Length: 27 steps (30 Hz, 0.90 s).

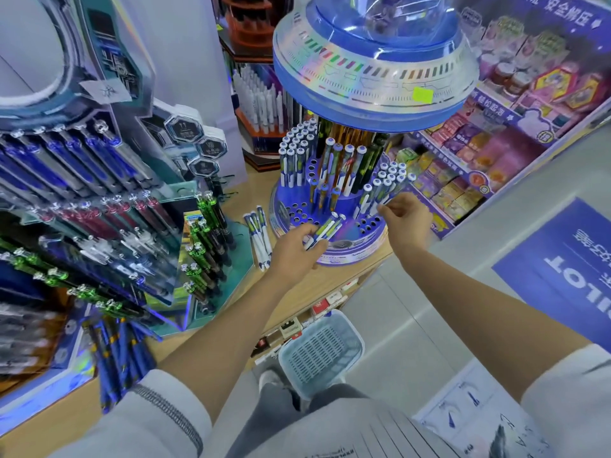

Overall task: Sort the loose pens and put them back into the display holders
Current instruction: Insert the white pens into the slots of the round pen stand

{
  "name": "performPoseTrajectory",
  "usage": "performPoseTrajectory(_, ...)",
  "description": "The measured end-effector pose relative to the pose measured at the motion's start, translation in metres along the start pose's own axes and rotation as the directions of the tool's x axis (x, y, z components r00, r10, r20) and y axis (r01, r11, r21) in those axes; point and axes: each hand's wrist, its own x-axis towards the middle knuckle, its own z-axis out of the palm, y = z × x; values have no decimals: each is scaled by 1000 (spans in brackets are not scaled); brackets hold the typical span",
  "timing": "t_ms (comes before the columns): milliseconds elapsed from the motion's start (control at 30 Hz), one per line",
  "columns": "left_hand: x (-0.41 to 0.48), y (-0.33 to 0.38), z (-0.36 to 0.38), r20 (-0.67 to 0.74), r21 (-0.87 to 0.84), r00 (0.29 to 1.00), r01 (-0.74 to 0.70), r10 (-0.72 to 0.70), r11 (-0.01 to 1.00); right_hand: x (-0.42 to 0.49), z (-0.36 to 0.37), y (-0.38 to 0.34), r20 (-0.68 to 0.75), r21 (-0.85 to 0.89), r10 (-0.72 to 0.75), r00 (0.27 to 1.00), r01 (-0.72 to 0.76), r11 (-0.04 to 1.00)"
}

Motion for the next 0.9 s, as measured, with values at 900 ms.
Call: performPoseTrajectory(900,3,11,13,133,-113,988,-64,79,992,-35,-4,0,549,149,-74,832,-10,989)
